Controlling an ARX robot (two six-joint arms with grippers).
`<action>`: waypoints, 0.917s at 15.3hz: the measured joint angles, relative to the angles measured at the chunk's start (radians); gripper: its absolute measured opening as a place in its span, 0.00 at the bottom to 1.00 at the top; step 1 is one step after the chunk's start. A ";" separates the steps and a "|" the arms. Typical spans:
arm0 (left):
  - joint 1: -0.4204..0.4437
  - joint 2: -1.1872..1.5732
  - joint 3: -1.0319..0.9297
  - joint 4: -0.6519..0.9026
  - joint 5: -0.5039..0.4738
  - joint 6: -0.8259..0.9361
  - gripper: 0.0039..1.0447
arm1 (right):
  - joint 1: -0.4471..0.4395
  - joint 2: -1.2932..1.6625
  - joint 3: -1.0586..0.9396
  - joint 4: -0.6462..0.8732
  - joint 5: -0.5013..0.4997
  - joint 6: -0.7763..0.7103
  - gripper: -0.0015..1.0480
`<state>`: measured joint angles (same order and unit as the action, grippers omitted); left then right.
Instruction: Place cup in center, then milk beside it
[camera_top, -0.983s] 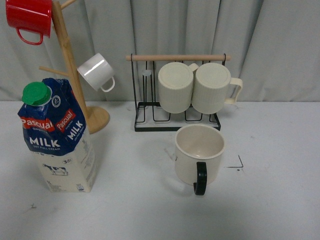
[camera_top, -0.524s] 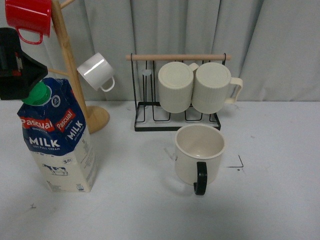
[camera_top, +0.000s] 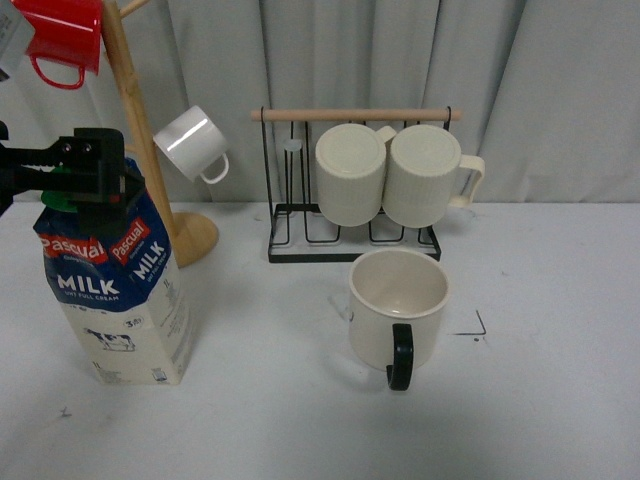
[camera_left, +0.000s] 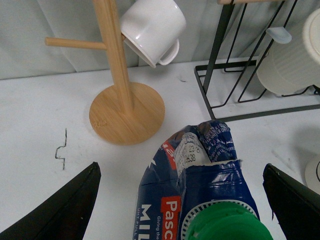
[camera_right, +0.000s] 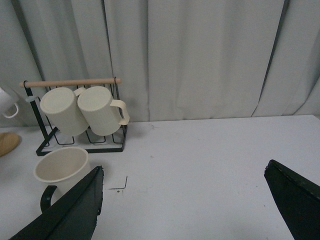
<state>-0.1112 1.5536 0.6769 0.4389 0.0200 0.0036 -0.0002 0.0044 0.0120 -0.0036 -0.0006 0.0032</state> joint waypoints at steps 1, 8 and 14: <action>-0.010 0.021 0.004 0.006 -0.002 0.000 0.94 | 0.000 0.000 0.000 0.000 0.000 0.000 0.94; -0.064 0.102 0.037 0.011 -0.038 -0.026 0.56 | 0.000 0.000 0.000 0.000 0.000 0.000 0.94; -0.117 0.098 0.069 -0.039 -0.082 -0.034 0.17 | 0.000 0.000 0.000 0.000 0.000 0.000 0.94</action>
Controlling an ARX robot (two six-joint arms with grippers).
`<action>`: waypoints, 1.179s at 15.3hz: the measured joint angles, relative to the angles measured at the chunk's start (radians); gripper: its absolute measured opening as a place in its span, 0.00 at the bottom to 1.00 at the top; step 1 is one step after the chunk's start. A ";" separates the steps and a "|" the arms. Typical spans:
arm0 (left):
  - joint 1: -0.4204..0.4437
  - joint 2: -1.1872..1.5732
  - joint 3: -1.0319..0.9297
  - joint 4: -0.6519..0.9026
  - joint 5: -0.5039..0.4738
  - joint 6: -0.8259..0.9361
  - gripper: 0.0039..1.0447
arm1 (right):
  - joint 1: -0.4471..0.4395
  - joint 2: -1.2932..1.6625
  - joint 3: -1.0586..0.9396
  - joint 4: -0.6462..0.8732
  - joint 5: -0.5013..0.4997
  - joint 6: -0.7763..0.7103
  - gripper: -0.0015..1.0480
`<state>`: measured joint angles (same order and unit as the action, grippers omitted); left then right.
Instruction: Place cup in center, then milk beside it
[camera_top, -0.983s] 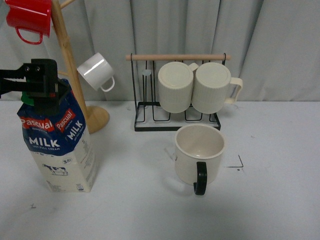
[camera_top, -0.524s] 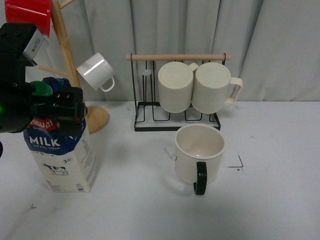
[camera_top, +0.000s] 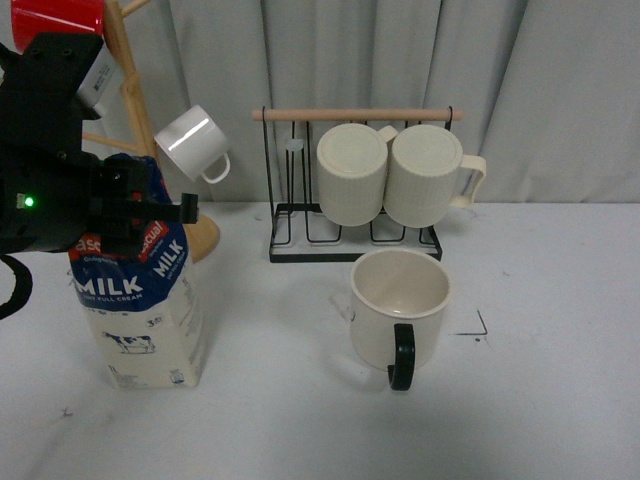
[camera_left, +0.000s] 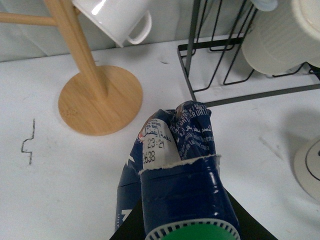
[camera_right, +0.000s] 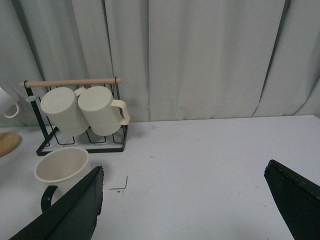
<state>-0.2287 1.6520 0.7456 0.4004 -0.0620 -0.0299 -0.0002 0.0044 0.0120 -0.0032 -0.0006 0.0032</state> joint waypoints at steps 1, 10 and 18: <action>-0.031 -0.002 0.014 -0.016 -0.005 -0.005 0.17 | 0.000 0.000 0.000 0.000 0.000 0.000 0.94; -0.224 0.108 0.109 0.048 -0.137 -0.052 0.17 | 0.000 0.000 0.000 0.000 0.000 0.000 0.94; -0.278 0.161 0.139 0.123 -0.175 -0.037 0.16 | 0.000 0.000 0.000 0.000 0.000 0.000 0.94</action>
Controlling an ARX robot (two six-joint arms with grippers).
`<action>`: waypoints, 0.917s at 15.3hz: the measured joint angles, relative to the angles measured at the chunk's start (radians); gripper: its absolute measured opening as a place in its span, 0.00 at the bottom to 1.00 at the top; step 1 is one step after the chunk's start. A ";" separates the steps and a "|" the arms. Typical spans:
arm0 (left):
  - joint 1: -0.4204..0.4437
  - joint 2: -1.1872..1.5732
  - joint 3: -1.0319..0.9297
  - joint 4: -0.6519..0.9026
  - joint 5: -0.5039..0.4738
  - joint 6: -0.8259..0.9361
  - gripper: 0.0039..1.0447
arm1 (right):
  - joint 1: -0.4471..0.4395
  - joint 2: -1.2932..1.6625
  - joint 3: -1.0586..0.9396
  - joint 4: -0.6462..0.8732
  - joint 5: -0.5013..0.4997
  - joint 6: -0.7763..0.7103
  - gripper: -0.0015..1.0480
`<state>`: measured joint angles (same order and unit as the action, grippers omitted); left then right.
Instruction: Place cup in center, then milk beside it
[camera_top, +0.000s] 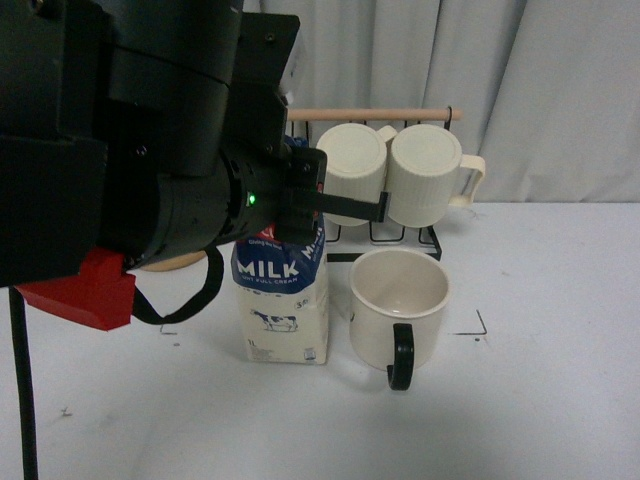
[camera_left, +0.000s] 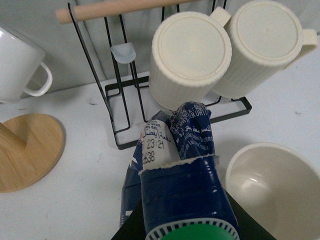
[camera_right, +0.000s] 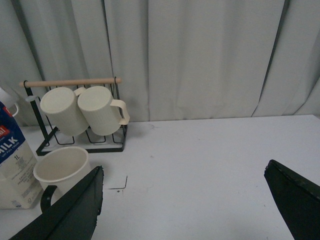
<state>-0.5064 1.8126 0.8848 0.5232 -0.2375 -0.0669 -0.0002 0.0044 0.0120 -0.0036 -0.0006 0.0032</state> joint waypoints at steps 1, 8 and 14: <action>-0.004 0.016 0.000 0.003 -0.001 0.004 0.16 | 0.000 0.000 0.000 0.000 0.000 0.000 0.94; -0.017 -0.058 -0.039 0.027 0.002 -0.034 0.75 | 0.000 0.000 0.000 0.000 0.000 0.000 0.94; 0.058 -0.731 -0.489 0.162 -0.230 0.041 0.60 | 0.000 0.000 0.000 0.000 0.000 0.000 0.94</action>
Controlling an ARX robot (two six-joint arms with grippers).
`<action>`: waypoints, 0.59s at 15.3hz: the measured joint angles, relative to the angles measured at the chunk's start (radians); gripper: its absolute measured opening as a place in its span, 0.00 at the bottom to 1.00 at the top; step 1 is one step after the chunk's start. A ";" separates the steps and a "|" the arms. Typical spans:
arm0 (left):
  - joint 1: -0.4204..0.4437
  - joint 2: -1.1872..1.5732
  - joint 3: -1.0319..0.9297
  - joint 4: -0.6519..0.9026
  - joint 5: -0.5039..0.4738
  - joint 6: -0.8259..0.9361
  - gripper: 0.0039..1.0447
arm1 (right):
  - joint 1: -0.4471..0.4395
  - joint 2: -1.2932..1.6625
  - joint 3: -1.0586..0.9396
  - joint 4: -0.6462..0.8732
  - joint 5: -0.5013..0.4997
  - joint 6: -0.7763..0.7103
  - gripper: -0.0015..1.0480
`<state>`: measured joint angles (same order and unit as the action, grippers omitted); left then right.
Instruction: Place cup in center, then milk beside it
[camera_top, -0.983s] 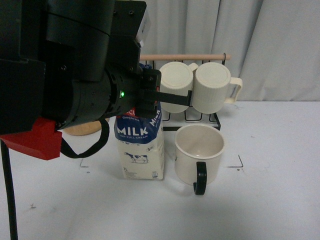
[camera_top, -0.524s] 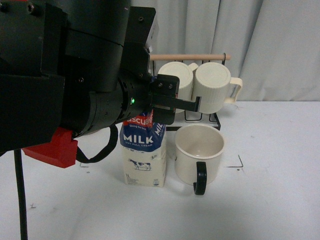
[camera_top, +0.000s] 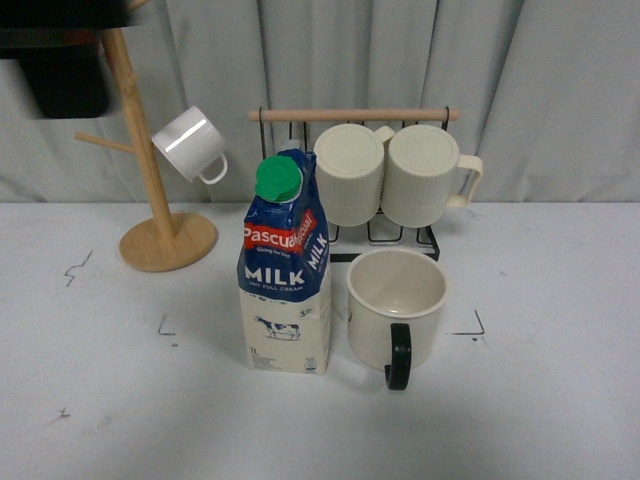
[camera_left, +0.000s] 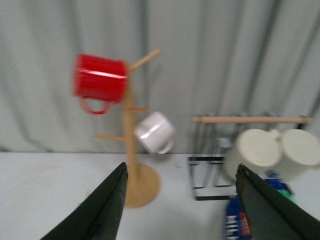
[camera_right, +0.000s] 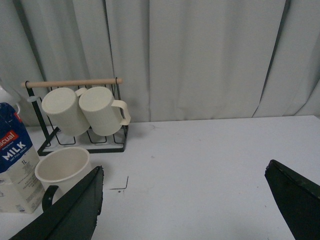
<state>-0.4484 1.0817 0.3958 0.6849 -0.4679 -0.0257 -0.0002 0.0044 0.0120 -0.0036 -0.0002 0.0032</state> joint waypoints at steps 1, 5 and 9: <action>0.041 -0.058 -0.054 -0.001 0.029 0.004 0.50 | 0.000 0.000 0.000 0.000 0.000 0.000 0.94; 0.189 -0.260 -0.219 -0.044 0.204 0.007 0.01 | 0.000 0.000 0.000 0.000 0.000 0.000 0.94; 0.296 -0.433 -0.305 -0.135 0.314 0.010 0.01 | 0.000 0.000 0.000 0.000 0.000 0.000 0.94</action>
<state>-0.1528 0.6487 0.0910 0.5495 -0.1543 -0.0158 -0.0002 0.0044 0.0120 -0.0036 -0.0002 0.0032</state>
